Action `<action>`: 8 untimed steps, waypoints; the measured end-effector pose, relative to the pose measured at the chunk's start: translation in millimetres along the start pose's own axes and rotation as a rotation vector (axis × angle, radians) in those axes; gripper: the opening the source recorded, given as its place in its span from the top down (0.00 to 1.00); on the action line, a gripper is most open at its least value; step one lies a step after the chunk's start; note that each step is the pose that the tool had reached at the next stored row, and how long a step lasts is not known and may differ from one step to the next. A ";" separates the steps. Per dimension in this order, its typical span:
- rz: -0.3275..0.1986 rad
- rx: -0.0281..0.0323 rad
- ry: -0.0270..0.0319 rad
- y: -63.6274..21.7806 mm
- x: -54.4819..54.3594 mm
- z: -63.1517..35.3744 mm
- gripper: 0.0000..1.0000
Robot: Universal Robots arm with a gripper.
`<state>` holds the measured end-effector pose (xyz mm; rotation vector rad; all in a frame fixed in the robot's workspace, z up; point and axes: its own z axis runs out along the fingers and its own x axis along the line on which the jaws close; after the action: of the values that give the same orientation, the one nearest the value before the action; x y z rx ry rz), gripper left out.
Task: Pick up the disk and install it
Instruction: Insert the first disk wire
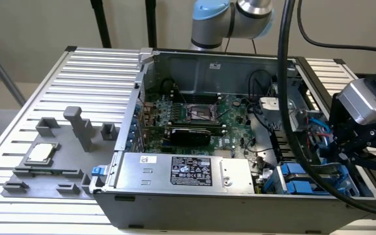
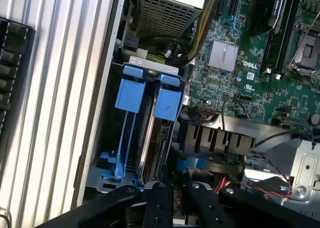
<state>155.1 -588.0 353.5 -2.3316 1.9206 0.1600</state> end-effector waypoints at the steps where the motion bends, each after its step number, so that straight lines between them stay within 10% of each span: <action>1: 0.001 -0.0015 -0.0005 0.9 -0.7 0.2 1.00; 8: 0.024 -0.0302 -0.0058 4.0 -1.8 0.6 1.00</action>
<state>150.8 -587.0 353.1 -2.3249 1.9577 0.1991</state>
